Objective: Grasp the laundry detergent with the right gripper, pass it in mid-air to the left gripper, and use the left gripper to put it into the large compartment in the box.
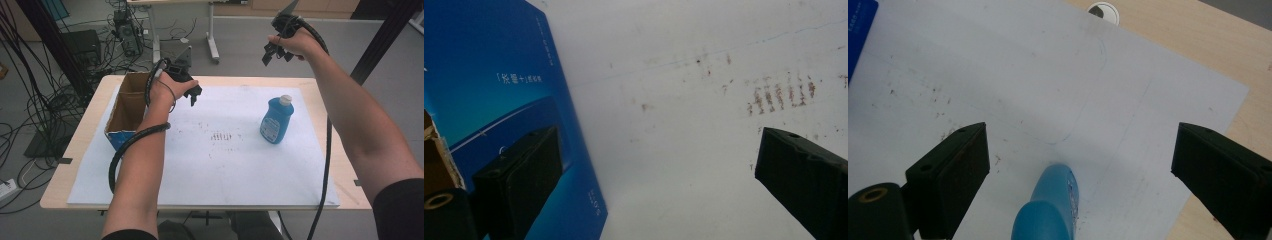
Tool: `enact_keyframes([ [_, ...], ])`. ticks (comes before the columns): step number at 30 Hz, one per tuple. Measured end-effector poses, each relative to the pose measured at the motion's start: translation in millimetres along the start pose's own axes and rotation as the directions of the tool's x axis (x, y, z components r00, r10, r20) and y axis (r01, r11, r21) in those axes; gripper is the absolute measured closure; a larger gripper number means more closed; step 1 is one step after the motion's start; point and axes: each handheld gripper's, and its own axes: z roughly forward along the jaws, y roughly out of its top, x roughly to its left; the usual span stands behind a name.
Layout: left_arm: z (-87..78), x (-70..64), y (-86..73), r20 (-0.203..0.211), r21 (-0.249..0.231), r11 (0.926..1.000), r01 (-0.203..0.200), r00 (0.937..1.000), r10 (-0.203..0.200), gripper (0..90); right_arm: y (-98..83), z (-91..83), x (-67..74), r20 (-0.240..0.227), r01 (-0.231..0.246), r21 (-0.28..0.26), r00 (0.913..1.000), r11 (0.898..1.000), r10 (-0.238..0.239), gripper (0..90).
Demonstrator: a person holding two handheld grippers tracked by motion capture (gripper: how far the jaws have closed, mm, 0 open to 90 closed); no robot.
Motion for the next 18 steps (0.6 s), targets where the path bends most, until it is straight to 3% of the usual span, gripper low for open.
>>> enact_keyframes([
  [18,-8.0,-0.7,-3.8,-0.013,-0.014,0.9999,0.000,0.9999,0.000,5.5,-7.8,-7.2,-4.2,-0.006,-0.002,-0.010,1.0000,1.000,0.002,8.4],
])
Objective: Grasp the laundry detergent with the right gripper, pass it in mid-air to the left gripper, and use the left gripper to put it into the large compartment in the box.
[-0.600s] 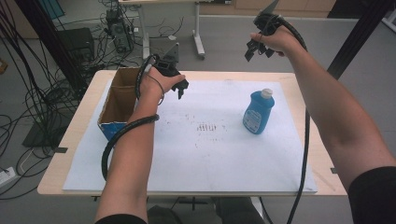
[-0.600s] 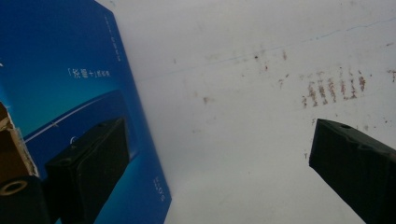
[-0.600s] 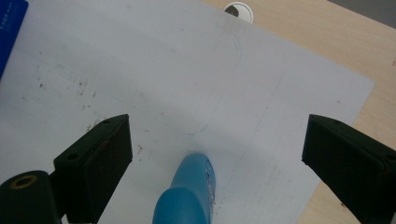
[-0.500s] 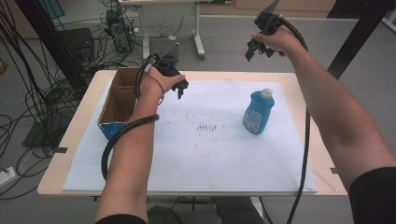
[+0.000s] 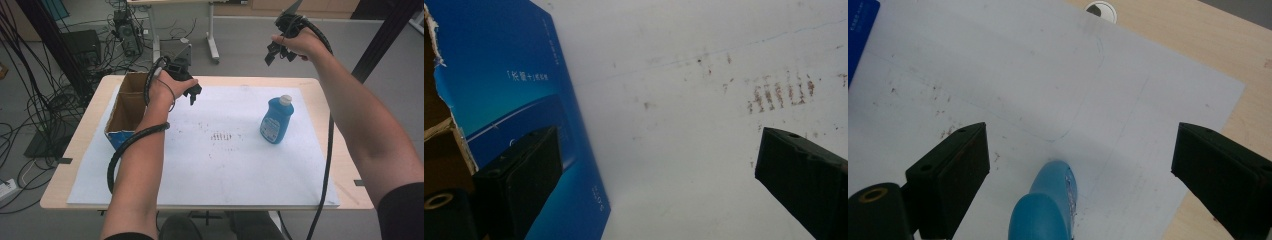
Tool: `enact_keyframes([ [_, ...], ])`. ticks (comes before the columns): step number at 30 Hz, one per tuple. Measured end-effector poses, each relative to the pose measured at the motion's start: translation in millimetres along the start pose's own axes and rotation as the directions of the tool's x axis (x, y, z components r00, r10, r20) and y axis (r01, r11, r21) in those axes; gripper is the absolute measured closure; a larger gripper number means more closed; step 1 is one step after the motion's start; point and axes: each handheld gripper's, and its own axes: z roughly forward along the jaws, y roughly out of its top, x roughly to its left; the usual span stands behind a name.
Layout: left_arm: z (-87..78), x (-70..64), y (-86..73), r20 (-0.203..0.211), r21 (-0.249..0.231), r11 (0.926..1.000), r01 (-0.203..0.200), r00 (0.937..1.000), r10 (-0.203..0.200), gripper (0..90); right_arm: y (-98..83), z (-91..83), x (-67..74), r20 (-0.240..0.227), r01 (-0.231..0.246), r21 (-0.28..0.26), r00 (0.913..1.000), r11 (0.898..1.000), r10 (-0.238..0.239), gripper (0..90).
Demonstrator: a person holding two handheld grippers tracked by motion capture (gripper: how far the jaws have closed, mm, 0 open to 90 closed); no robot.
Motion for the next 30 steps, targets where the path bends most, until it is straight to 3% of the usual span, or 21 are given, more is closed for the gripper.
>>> enact_keyframes([
  [13,-6.4,-7.1,-4.3,-0.009,-0.010,0.9999,-0.012,0.9999,0.011,5.5,-21.6,-14.2,-10.1,-0.038,0.012,-0.014,0.9992,1.000,-0.013,7.2],
  [21,-8.9,-15.2,-9.0,-0.015,-0.014,0.9995,-0.029,0.9995,0.029,5.5,-50.9,-24.6,-20.3,-0.102,0.062,-0.054,0.9926,0.997,-0.067,4.9],
  [30,-9.6,-19.4,-14.2,-0.017,-0.018,0.9986,-0.049,0.9987,0.049,5.5,-79.2,-34.0,-24.6,-0.127,0.116,-0.100,0.9835,0.988,-0.128,4.5],
])
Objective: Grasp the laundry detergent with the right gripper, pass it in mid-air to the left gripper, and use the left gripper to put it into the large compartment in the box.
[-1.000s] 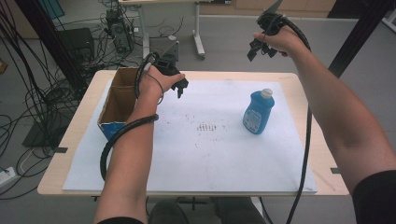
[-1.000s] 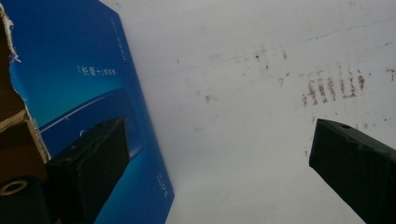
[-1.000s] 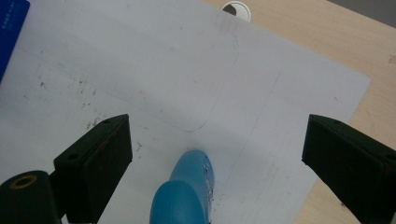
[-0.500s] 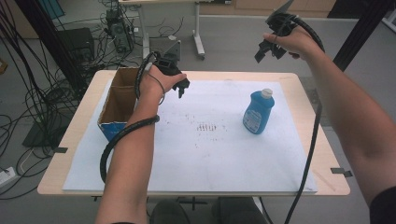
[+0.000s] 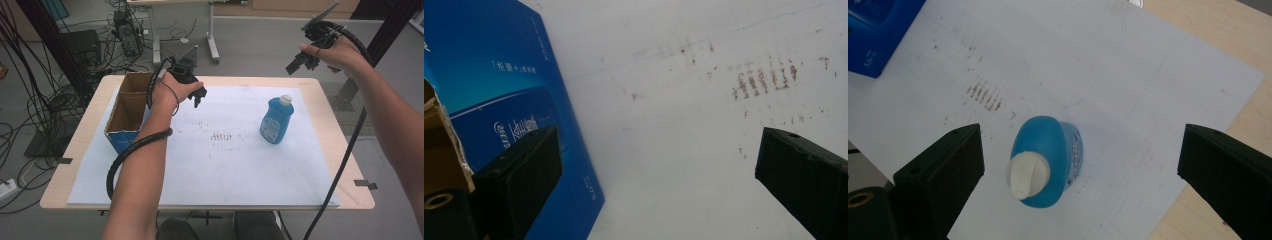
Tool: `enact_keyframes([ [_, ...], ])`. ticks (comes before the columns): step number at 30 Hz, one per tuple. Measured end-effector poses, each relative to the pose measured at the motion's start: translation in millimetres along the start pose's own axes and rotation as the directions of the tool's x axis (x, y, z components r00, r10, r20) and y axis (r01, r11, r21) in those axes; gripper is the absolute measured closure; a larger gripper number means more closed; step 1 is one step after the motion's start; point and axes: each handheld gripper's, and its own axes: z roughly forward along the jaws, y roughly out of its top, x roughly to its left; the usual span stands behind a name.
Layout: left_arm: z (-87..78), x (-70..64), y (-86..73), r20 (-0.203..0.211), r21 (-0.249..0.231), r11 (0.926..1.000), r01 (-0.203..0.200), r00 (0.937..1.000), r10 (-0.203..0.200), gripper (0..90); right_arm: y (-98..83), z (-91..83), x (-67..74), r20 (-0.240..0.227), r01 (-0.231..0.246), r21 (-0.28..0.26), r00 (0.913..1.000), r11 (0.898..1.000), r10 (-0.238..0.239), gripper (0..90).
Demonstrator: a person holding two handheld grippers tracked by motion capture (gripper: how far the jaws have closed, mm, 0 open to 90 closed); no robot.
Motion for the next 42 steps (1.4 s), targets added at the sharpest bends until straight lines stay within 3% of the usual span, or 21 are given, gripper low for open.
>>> enact_keyframes([
  [6,-1.2,0.1,-1.0,0.010,-0.008,1.0000,0.001,0.9999,-0.001,5.5,-25.3,-5.5,3.5,-0.015,0.050,-0.024,0.9986,0.998,-0.051,4.4],
  [15,-2.2,-1.4,-1.6,0.009,-0.013,0.9999,-0.010,0.9999,0.010,5.4,-58.6,-8.6,2.9,-0.032,0.090,-0.062,0.9952,0.994,-0.093,4.5],
  [26,-0.7,1.6,-2.6,0.009,-0.010,0.9999,-0.014,0.9999,0.014,5.4,-88.0,-9.2,5.9,-0.017,0.138,-0.103,0.9899,0.985,-0.140,4.4],
  [31,-0.8,1.6,-2.7,0.010,-0.017,0.9998,-0.009,0.9999,0.010,5.4,-101.9,-0.9,8.1,0.000,0.169,-0.116,0.9853,0.979,-0.171,4.2],
  [42,0.3,-2.2,-3.8,0.009,-0.018,0.9996,-0.020,0.9998,0.020,5.4,-130.0,28.2,9.0,-0.010,0.200,-0.172,0.9787,0.964,-0.205,4.2],
])
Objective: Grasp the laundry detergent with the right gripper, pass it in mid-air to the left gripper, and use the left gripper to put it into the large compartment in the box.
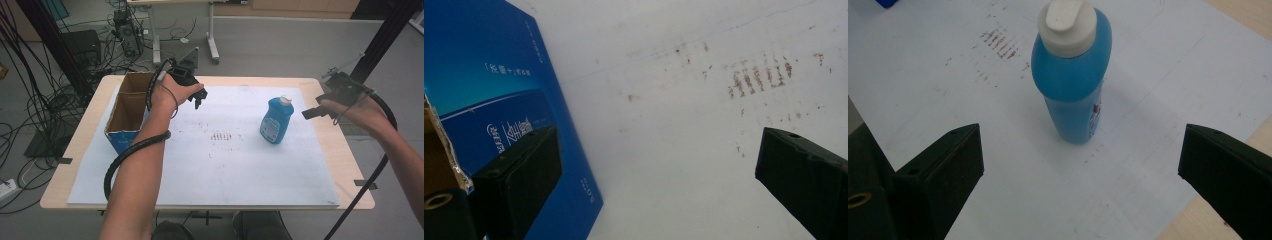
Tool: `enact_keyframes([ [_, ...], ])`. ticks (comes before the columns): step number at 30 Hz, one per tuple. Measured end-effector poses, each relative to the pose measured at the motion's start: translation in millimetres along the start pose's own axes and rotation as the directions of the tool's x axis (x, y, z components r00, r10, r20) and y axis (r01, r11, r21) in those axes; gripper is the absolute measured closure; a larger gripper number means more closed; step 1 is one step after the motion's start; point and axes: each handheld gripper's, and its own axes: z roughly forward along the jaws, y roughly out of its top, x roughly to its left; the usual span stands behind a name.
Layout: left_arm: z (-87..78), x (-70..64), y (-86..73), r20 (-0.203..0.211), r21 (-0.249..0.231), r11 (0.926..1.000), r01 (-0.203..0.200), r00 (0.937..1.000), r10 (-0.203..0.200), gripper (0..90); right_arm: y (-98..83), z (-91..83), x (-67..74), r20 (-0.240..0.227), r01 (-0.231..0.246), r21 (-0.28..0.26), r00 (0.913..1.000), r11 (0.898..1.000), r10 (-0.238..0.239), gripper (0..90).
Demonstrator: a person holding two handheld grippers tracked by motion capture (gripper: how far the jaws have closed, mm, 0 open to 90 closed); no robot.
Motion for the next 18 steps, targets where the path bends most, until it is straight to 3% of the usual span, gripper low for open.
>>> enact_keyframes([
  [9,3.2,2.8,-0.9,0.005,0.002,1.0000,0.001,1.0000,-0.001,5.3,-17.9,21.7,3.7,0.012,0.013,-0.076,0.9999,0.997,-0.012,3.4],
  [18,5.3,7.6,-3.3,0.002,0.003,0.9999,0.011,0.9999,-0.011,5.4,-30.2,41.1,7.2,0.010,0.013,-0.117,0.9999,0.993,-0.012,3.3],
])
